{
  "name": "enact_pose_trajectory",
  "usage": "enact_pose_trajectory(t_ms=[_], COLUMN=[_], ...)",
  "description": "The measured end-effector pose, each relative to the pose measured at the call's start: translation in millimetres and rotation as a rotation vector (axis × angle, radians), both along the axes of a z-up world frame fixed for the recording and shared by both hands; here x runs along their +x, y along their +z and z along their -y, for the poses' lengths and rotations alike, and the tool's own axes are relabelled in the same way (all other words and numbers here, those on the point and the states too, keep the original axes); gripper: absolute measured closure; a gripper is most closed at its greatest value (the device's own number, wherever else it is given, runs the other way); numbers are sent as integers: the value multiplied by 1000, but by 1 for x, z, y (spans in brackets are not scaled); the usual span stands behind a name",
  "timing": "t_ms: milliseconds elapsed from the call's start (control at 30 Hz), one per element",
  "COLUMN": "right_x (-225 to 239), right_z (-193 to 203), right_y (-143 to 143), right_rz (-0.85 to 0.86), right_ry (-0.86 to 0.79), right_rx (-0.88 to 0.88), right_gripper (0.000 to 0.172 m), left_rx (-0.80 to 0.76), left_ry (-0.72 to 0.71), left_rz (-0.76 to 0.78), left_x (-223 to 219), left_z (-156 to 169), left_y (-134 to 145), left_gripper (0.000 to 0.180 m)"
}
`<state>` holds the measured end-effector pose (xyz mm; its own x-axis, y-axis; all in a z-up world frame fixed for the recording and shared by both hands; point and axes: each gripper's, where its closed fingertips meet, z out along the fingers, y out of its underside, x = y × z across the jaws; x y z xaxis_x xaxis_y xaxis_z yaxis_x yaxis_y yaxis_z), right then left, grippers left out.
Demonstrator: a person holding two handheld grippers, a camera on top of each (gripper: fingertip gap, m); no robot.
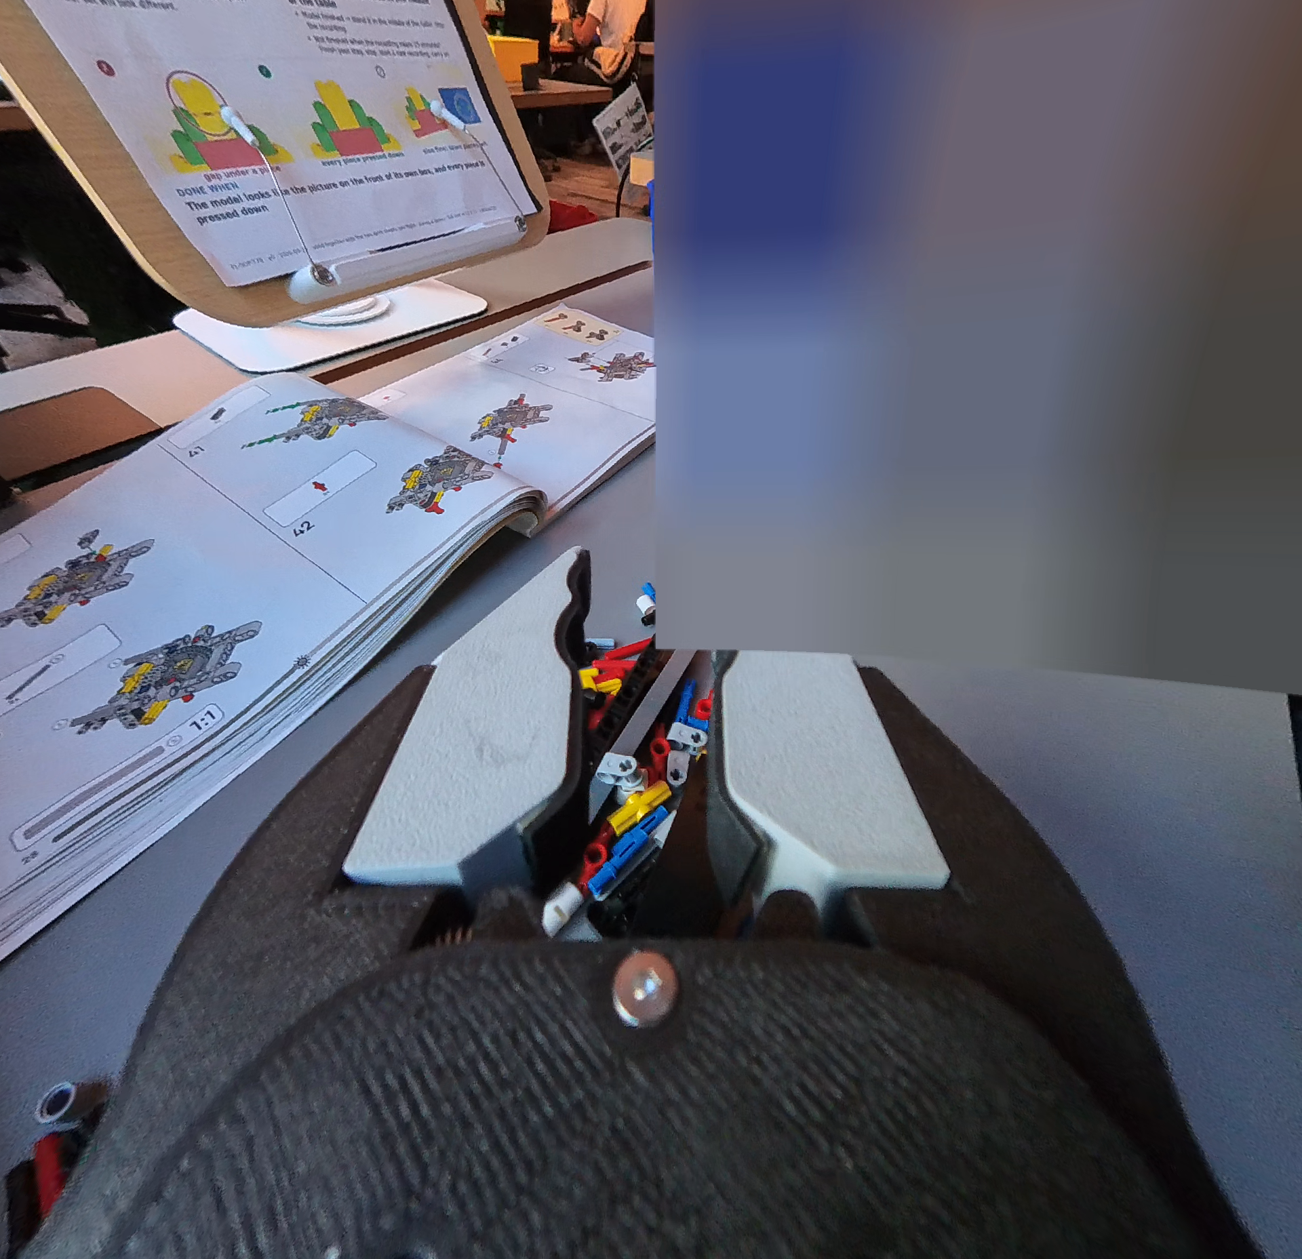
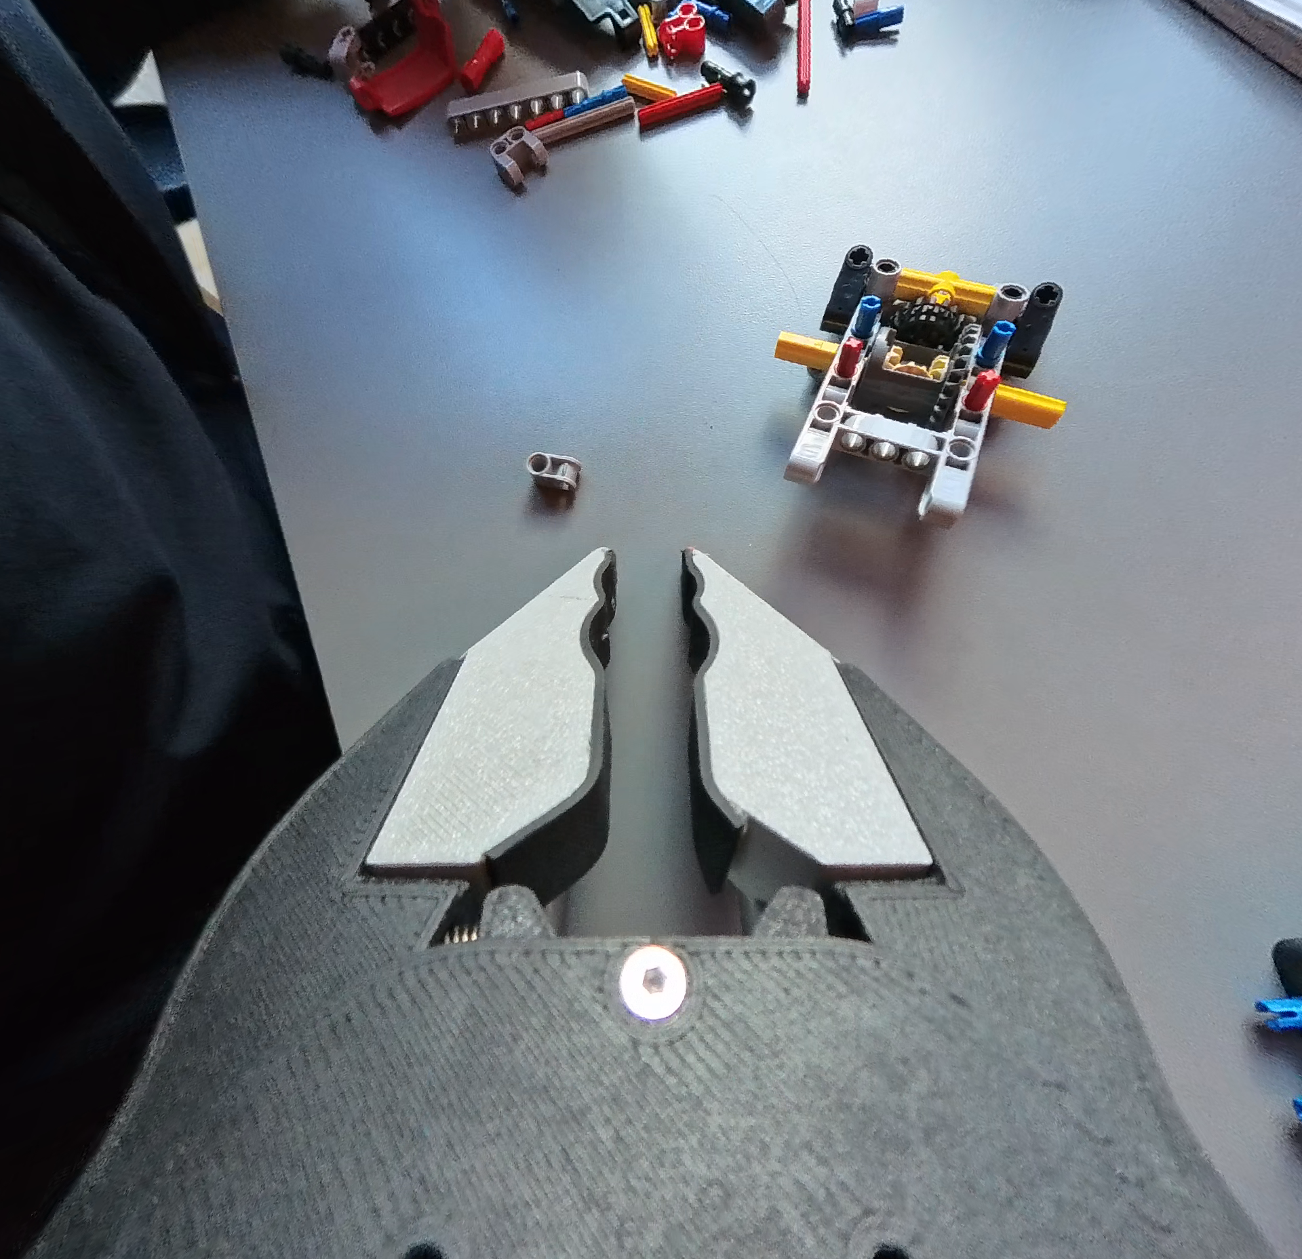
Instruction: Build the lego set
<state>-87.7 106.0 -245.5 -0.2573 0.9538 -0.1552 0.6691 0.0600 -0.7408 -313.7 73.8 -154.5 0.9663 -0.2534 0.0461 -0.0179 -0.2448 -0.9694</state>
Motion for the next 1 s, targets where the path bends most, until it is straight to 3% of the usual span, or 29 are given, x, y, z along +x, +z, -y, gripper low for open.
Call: enact_pose_trajectory(t_ms=[33,233,433,600,767,1000], right_x=[0,2,2,3,-8,-15], right_z=[1,5,5,8,18,29], right_y=[0,2,17,10,7,10], right_rz=[-3,-20,-121,-88,-62,-78], right_ry=[5,64,115,222,364,506], right_rx=[11,29,21,137,205,264], right_gripper=[155,152,150,146,143,150], left_rx=[-4,-43,-144,-223,-360,-456], left_ry=[-1,5,-73,-174,-279,-284], left_rz=[-16,-117,-80,-138,-109,-38], left_x=[1,1,19,58,112,148], left_z=[0,-1,-4,0,1,21], left_y=[-1,-9,-21,-15,-27,-47], left_gripper=[150,147,137,137,140,138])
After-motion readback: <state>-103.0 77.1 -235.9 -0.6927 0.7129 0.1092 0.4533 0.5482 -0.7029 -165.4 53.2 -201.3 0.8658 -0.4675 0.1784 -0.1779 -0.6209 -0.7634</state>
